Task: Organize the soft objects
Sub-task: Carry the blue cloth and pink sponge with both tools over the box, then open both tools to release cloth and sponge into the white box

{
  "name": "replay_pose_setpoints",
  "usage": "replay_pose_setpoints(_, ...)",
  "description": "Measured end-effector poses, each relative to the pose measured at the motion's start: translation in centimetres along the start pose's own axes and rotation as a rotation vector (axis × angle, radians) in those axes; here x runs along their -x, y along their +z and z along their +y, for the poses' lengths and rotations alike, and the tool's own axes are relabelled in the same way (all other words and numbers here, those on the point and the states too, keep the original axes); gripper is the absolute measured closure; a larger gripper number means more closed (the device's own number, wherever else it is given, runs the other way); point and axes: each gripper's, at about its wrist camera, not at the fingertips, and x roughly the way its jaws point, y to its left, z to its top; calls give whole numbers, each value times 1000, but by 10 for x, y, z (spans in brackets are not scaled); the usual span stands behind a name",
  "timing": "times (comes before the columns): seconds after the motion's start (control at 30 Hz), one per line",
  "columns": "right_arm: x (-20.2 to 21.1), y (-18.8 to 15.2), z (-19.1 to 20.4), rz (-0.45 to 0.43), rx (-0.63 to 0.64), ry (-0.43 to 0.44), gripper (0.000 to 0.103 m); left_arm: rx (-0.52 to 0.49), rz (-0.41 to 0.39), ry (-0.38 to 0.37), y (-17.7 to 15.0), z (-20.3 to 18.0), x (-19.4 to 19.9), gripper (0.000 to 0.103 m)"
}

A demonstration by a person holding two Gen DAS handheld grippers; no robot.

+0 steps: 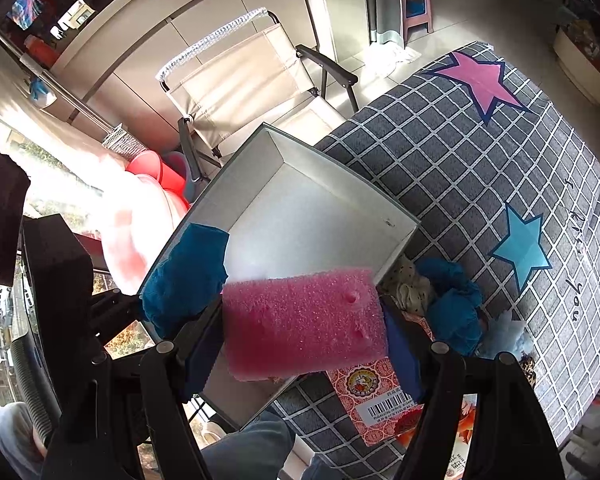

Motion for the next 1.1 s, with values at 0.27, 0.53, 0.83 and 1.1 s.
replay_pose_setpoints(0.27,-5,2,1,8,3,-1,28,7,10,3,1,3,-4,69)
replay_pose_setpoints(0.53,-9,6,1,13,7,9,28,14,22,0,4,4,-7,69)
replay_pose_setpoints(0.83,-14,8,0,23,7,11,28,12,31,8,5,3,-11,69)
replay_pose_setpoints(1.1,-14,8,-1,24,8,12,28,8,38,13,7,1,-14,69)
